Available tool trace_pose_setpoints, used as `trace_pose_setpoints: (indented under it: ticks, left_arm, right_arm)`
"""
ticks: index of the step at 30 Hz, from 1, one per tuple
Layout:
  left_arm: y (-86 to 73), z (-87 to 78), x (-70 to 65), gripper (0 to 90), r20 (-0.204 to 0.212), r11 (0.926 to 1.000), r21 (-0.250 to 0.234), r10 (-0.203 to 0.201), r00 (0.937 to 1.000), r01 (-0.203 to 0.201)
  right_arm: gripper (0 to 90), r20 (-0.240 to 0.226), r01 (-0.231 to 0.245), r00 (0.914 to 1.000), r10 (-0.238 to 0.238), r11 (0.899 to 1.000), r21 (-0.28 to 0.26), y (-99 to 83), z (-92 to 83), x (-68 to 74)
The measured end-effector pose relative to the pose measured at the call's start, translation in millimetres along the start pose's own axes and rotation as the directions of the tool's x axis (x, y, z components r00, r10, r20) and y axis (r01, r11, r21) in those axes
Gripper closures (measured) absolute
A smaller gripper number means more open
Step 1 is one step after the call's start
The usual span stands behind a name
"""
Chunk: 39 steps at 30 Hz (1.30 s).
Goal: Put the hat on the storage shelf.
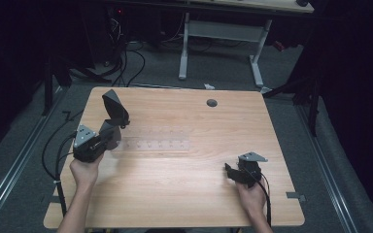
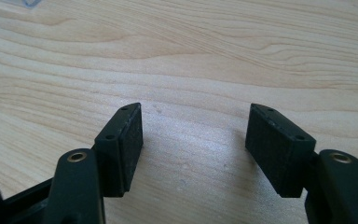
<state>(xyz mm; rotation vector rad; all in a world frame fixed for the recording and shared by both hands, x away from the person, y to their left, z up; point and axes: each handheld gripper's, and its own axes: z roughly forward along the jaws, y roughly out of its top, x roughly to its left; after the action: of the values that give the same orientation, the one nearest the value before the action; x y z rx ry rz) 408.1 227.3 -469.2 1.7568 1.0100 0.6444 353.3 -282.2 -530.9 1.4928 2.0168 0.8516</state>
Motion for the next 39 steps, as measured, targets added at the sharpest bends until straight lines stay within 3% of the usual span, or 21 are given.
trace_pose_setpoints:
  ticks: [8, 15, 24, 26, 32, 39]
  left_arm:
    - [-0.3, -0.3, -1.5, 81.1, 0.012, 0.9984, 0.052, -0.023, 0.9997, 0.022]
    - [0.2, -1.9, -0.9, 71.5, 0.010, 0.9965, 0.074, -0.040, 0.9992, 0.039]
    - [-2.4, -7.1, 5.3, 44.5, -0.012, 0.9900, 0.101, -0.097, 0.9952, 0.098]
    - [-6.1, -9.0, 6.7, 40.9, -0.012, 0.9865, 0.120, -0.111, 0.9937, 0.112]
    - [-19.0, -19.4, -1.2, 36.4, -0.007, 0.9858, 0.135, -0.099, 0.9950, 0.099]
    - [-43.2, -29.9, -13.6, 34.0, 0.003, 0.9765, 0.161, -0.146, 0.9893, 0.143]
  right_arm:
    - [36.7, 0.000, 0.000, 1.0000, 0.000, 1.000, 0.000, 0.0, 0.0, 0.0]
    - [36.4, -0.001, 0.001, 1.0000, -0.001, 1.000, 0.001, 0.0, 0.0, 0.1]
    - [36.4, -0.002, 0.001, 1.0000, -0.001, 1.000, 0.001, 0.0, 0.0, 0.1]
    - [36.4, -0.002, 0.001, 1.0000, -0.001, 1.000, 0.001, 0.0, 0.0, 0.1]
    - [36.3, -0.002, 0.001, 1.0000, -0.001, 1.000, 0.001, 0.0, 0.0, 0.1]
    - [36.3, -0.002, 0.001, 1.0000, -0.001, 1.000, 0.001, -0.1, -0.1, 0.2]
